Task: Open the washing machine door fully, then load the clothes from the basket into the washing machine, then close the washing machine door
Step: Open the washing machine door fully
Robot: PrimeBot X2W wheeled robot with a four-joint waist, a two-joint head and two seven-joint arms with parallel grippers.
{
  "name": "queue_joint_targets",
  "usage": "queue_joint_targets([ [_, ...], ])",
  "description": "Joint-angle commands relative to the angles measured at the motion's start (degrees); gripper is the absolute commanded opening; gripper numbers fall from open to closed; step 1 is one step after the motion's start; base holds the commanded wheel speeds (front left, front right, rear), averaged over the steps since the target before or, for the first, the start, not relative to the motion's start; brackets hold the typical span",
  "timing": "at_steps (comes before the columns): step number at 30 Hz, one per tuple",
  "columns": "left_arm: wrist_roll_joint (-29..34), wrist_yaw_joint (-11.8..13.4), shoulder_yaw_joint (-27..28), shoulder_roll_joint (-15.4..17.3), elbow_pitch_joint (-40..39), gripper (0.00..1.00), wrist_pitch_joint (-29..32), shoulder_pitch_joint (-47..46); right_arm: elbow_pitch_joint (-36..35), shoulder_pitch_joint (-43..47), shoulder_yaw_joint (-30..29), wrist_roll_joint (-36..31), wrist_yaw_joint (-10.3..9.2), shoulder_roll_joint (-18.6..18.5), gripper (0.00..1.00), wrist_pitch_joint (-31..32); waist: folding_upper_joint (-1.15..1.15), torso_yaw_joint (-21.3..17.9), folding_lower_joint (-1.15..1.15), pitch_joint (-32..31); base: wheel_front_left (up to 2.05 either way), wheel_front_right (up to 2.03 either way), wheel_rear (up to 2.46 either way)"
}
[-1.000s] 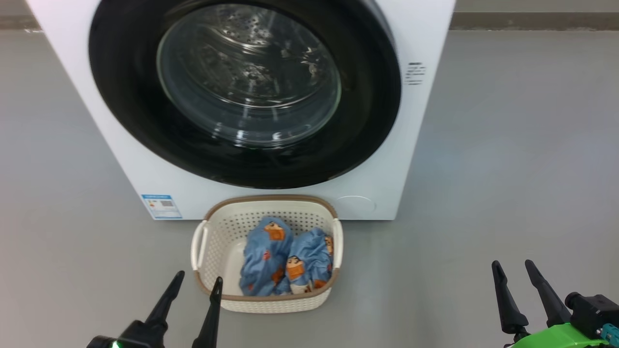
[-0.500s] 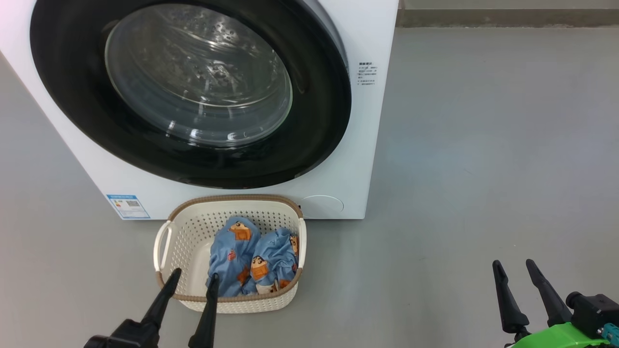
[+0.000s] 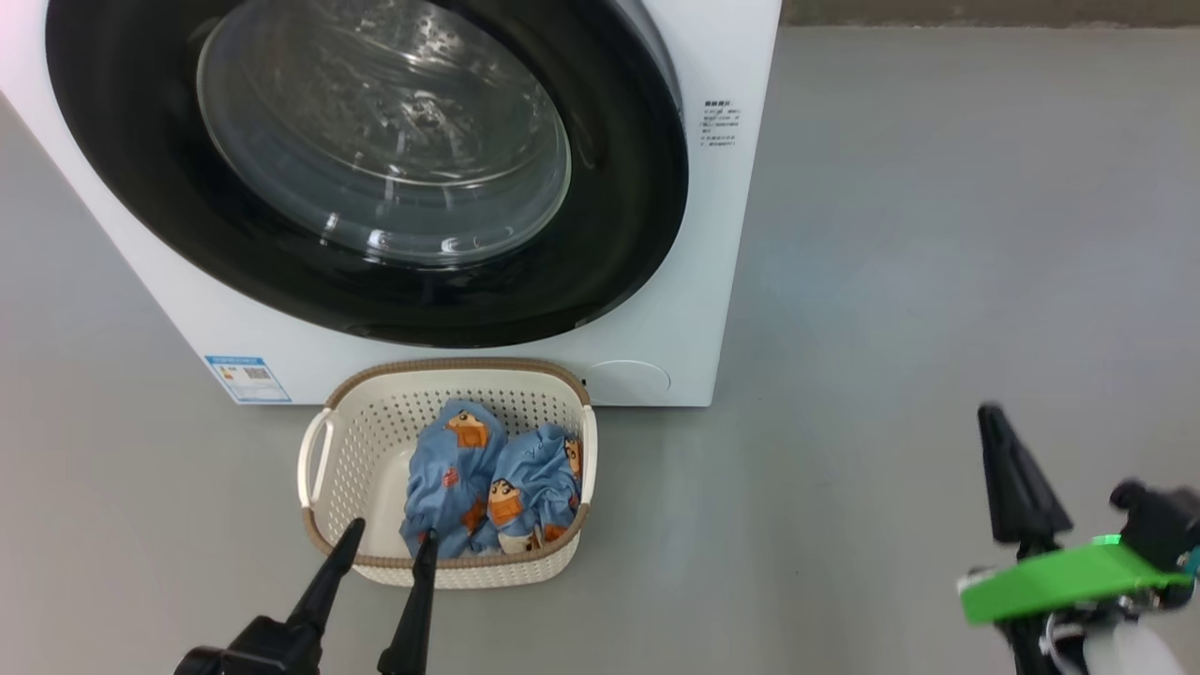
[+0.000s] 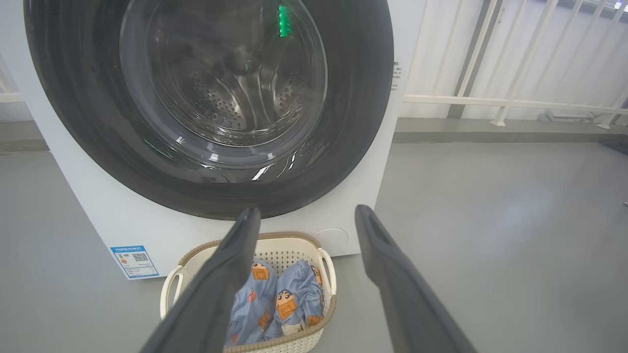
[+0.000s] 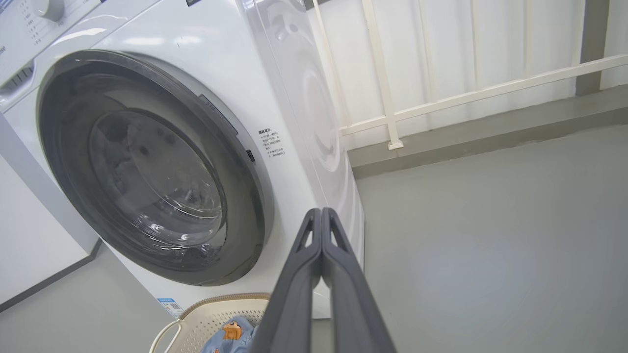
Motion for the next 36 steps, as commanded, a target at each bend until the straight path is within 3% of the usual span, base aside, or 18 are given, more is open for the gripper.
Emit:
queue_joint_targets([
  [1, -0.6, 0.0, 1.4, 0.3, -1.5, 1.0, -0.4, -2.8, -2.1, -4.9, 1.1, 2.7, -0.06, -0.2, 0.0, -0.7, 0.0, 0.4, 0.0, 1.0, 0.0, 0.0, 0.0],
  [10, -1.2, 0.2, -0.3, 0.3, -1.1, 1.0, -0.4, -5.5, -3.3, -17.9, -0.6, 12.0, -0.06, 0.3, 0.0, -0.7, 0.0, 2.1, 0.0, 4.3, 0.0, 0.0, 0.0],
  [19, -1.8, 0.8, -2.9, 0.3, -0.9, 1.0, -0.4, -8.4, -1.0, -29.7, 0.5, 22.2, -0.06, -3.2, 0.0, -0.7, 0.0, 5.9, 0.0, 7.7, 0.0, 0.0, 0.0],
  [28, -2.7, 1.7, -5.6, 0.3, -0.9, 1.0, -0.4, -10.2, 6.3, -37.7, 11.2, 44.3, -0.06, -11.9, 0.0, 2.7, 0.0, 9.6, 0.0, 10.4, 0.0, 0.0, 0.0],
  [36, -3.0, 2.4, -7.6, 0.3, -0.9, 1.0, -0.4, -11.7, 8.0, -42.2, 15.9, 57.3, -0.06, -18.9, 0.0, 10.0, 0.0, 12.3, 0.0, 13.3, 0.0, 0.0, 0.0],
])
